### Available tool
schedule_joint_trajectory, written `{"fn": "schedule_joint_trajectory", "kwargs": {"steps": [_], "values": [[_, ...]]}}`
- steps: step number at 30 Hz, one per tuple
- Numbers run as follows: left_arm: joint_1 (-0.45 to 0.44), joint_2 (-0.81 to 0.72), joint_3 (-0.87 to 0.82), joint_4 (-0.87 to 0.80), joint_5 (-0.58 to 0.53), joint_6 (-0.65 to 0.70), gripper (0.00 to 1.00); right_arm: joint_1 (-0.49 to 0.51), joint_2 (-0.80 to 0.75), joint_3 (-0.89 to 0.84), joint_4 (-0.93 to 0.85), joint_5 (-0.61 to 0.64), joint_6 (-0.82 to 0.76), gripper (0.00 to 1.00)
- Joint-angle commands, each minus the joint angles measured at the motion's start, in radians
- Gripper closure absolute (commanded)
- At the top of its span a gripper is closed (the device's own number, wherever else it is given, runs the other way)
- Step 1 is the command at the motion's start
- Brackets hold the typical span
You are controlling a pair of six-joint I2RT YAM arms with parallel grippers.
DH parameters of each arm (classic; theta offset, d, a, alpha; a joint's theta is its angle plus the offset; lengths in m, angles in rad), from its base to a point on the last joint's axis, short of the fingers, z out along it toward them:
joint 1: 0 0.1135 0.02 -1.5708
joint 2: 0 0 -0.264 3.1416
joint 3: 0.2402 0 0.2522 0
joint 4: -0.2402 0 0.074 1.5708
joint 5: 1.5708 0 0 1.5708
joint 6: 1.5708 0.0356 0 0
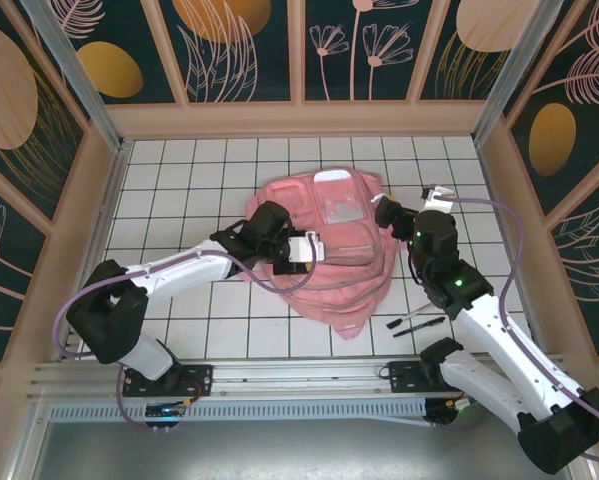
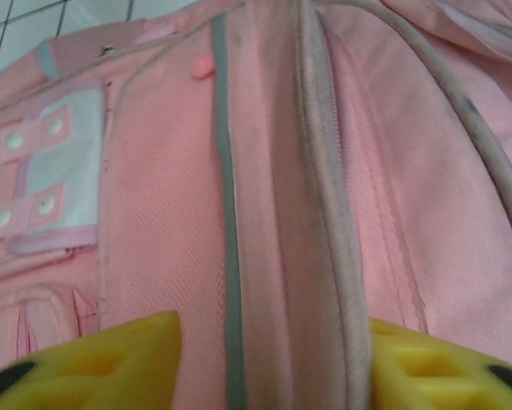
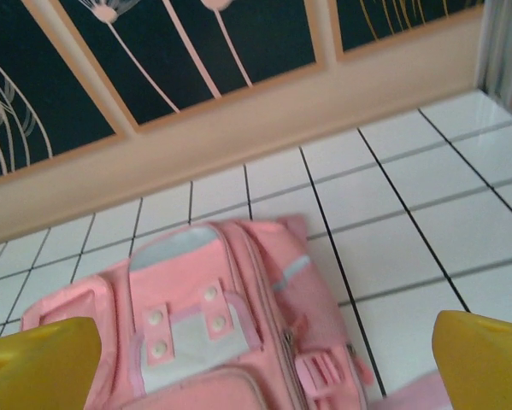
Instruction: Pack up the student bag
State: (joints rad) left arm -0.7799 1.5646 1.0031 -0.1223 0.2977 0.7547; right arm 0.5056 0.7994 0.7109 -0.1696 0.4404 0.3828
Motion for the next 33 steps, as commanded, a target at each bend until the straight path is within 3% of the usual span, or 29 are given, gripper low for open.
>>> {"fn": "schedule_joint_trajectory", "kwargs": {"steps": [1,2,5,8,11,14,17,20,27,30,33], "values": [[-0.002,0.013,0.080,0.016,-0.056,-0.038,0.86,-0.009,-0.014,-0.019,-0.128,0.000,0.115,0.02],[-0.002,0.014,0.098,0.014,-0.043,-0.070,1.00,-0.019,-0.009,-0.018,-0.163,-0.028,0.133,0.05],[-0.002,0.012,0.141,0.006,0.037,-0.174,1.00,-0.065,0.017,-0.005,-0.297,-0.080,0.254,0.09],[-0.002,0.006,0.160,0.045,0.060,-0.343,1.00,-0.136,0.044,0.020,-0.491,-0.107,0.458,0.05],[0.012,-0.007,0.137,0.133,-0.027,-0.524,1.00,-0.214,0.048,0.016,-0.710,-0.132,0.721,0.06],[0.065,-0.021,0.076,0.264,-0.061,-0.669,1.00,-0.268,0.023,-0.054,-0.767,-0.259,0.821,0.09],[0.111,-0.040,0.030,0.344,-0.094,-0.763,1.00,-0.304,0.003,-0.143,-0.733,-0.325,0.822,0.16],[0.116,-0.068,-0.017,0.376,-0.173,-0.754,1.00,-0.344,0.001,-0.198,-0.706,-0.383,0.800,0.33],[0.128,-0.078,-0.085,0.453,0.012,-0.787,1.00,-0.361,0.120,-0.251,-0.589,-0.419,0.742,0.47],[0.128,-0.085,-0.100,0.471,0.051,-0.804,1.00,-0.361,0.199,-0.263,-0.523,-0.449,0.727,0.55],[0.128,-0.100,-0.110,0.484,0.085,-0.805,1.00,-0.361,0.250,-0.278,-0.458,-0.463,0.716,0.57]]}}
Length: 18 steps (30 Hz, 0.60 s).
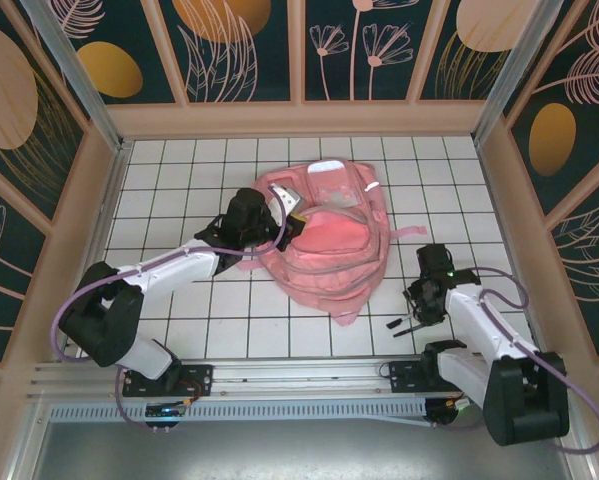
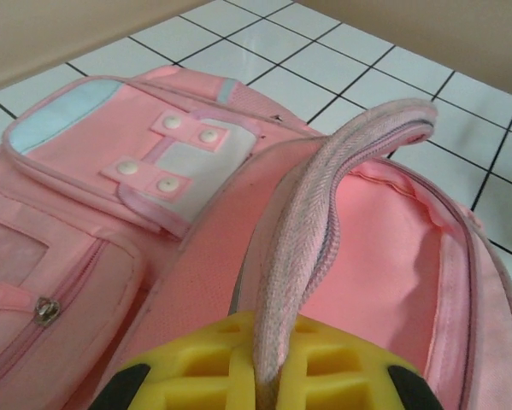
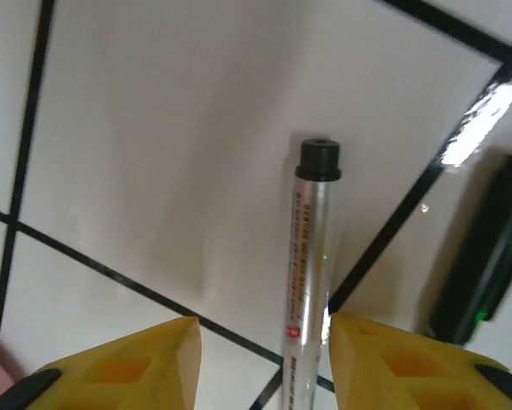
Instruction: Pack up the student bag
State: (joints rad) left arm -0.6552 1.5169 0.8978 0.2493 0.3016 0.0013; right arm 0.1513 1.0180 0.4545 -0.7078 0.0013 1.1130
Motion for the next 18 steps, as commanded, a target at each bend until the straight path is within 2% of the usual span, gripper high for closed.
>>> {"fn": "schedule_joint_trajectory", "kwargs": {"steps": [1,2,7,8,14,18], "values": [[0.003,-0.056,-0.005,0.112,0.087,-0.055,1.00,-0.006,0.044,-0.023,0.090,-0.024,-0.013,0.60],[0.003,-0.063,-0.005,0.115,0.091,-0.062,1.00,-0.006,0.056,-0.026,0.102,-0.025,-0.012,0.63],[0.003,-0.081,-0.031,0.187,0.115,-0.129,1.00,-0.004,0.076,-0.024,0.128,-0.032,0.002,0.97],[0.003,-0.083,-0.035,0.198,0.119,-0.144,1.00,-0.005,0.073,-0.016,0.125,-0.035,0.004,1.00],[0.003,-0.075,-0.033,0.204,0.102,-0.183,1.00,0.004,-0.020,0.138,-0.055,0.011,0.037,1.00],[0.003,-0.053,-0.016,0.204,0.114,-0.221,1.00,0.019,-0.079,0.296,-0.166,-0.017,0.071,1.00]]}}
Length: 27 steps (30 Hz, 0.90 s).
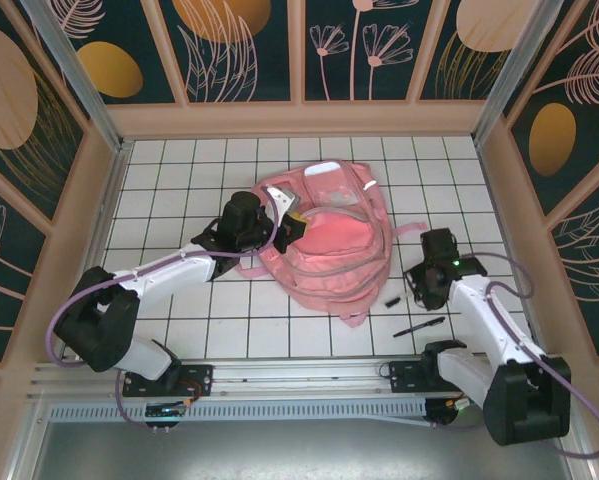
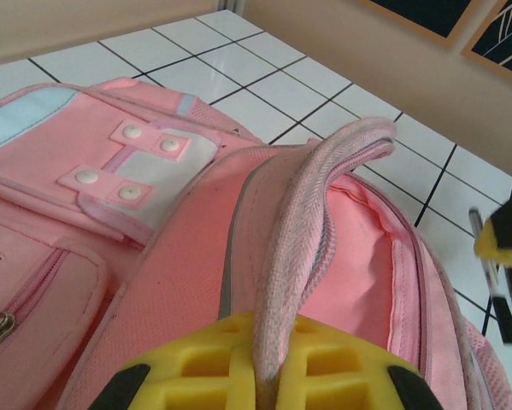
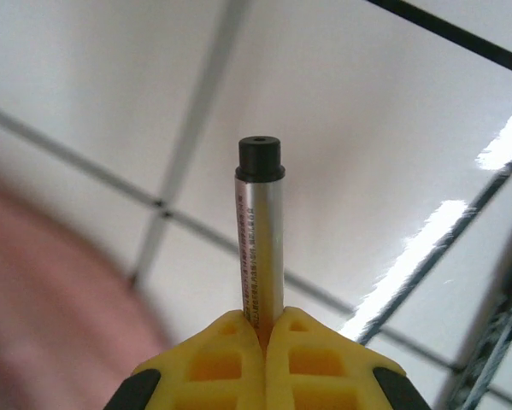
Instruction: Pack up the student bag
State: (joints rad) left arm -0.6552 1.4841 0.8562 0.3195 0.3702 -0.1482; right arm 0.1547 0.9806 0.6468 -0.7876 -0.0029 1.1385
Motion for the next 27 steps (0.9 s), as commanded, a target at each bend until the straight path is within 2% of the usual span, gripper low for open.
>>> {"fn": "schedule_joint_trajectory", "kwargs": {"steps": [1,3,6,10,13,16,18,20,23,27], "values": [[0.003,-0.013,0.030,0.140,0.057,-0.084,1.00,0.025,-0.052,0.136,-0.087,-0.042,0.052,1.00],[0.003,0.000,0.038,0.151,0.077,-0.105,1.00,0.047,-0.052,0.172,-0.046,-0.116,0.077,1.00],[0.003,0.019,0.049,0.173,0.113,-0.141,1.00,0.104,0.005,0.195,0.131,-0.246,0.135,1.00],[0.003,0.031,0.066,0.189,0.130,-0.172,1.00,0.219,0.184,0.301,0.262,-0.224,0.196,1.00],[0.003,0.029,0.067,0.204,0.137,-0.188,1.00,0.245,0.296,0.344,0.341,-0.247,0.219,0.98],[0.003,0.022,0.060,0.215,0.129,-0.197,1.00,0.241,0.369,0.352,0.413,-0.310,0.214,0.57],[0.003,0.022,0.059,0.222,0.127,-0.198,1.00,0.224,0.380,0.364,0.413,-0.345,0.180,0.38],[0.003,0.026,0.061,0.222,0.125,-0.195,1.00,0.203,0.352,0.381,0.326,-0.305,0.121,0.33],[0.005,0.036,0.060,0.235,0.107,-0.195,1.00,0.155,0.251,0.357,0.146,-0.193,0.051,0.32],[0.005,0.058,0.038,0.290,0.081,-0.191,1.00,0.093,0.065,0.207,-0.079,-0.061,0.063,0.31]]}}
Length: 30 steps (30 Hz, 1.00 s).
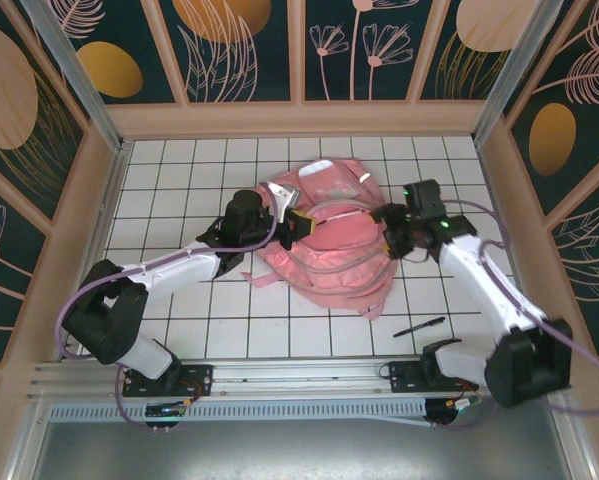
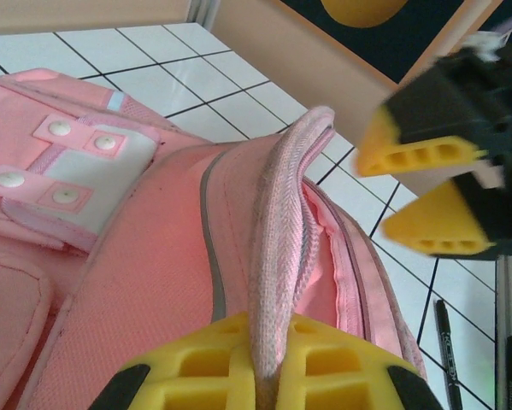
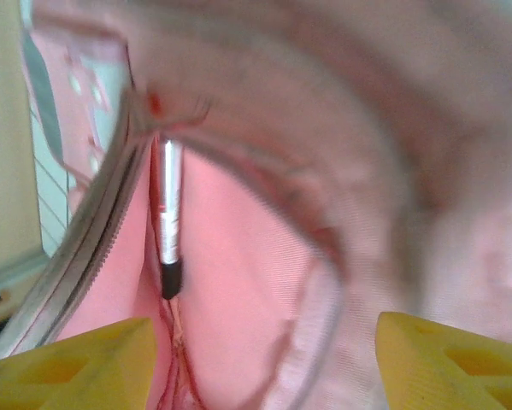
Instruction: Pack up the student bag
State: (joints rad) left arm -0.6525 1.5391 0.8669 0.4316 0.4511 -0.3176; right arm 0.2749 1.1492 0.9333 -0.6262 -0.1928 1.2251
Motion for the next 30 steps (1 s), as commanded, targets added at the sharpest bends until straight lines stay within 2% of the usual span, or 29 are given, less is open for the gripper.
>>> {"fn": "schedule_joint_trajectory", "kwargs": {"steps": [1,4,7,12,16,20,21,23,24,25,28,30], "values": [[0.002,0.010,0.020,0.190,-0.003,-0.014,1.00,-0.038,-0.147,-0.124,-0.292,0.154,-0.006,0.31],[0.002,0.021,0.018,0.191,-0.022,0.023,1.00,-0.078,-0.239,-0.262,-0.395,0.173,0.030,0.31],[0.002,0.023,0.009,0.201,-0.045,0.038,1.00,-0.079,-0.301,-0.371,-0.416,0.130,0.098,0.31],[0.002,0.028,0.024,0.175,-0.043,0.052,1.00,-0.044,-0.324,-0.433,-0.440,0.115,0.213,0.30],[0.002,0.030,0.032,0.170,-0.038,0.049,1.00,-0.023,-0.294,-0.490,-0.381,0.120,0.249,0.31],[0.002,0.035,0.043,0.157,-0.037,0.051,1.00,-0.005,-0.229,-0.542,-0.269,0.122,0.286,0.35],[0.001,0.036,0.048,0.151,-0.036,0.051,1.00,-0.004,-0.211,-0.555,-0.239,0.129,0.286,0.41],[0.001,0.038,0.055,0.139,-0.032,0.053,1.00,-0.003,-0.187,-0.577,-0.187,0.138,0.283,0.58],[0.002,0.037,0.058,0.134,-0.032,0.053,1.00,-0.003,-0.181,-0.581,-0.171,0.150,0.278,0.73],[0.002,0.035,0.059,0.131,-0.029,0.052,1.00,-0.002,-0.178,-0.576,-0.161,0.161,0.265,0.83],[0.001,0.025,0.057,0.124,-0.030,0.047,1.00,0.007,-0.190,-0.509,-0.169,0.202,0.222,1.00],[0.001,0.019,0.056,0.122,-0.027,0.036,1.00,0.018,-0.206,-0.431,-0.207,0.226,0.209,1.00]]}}
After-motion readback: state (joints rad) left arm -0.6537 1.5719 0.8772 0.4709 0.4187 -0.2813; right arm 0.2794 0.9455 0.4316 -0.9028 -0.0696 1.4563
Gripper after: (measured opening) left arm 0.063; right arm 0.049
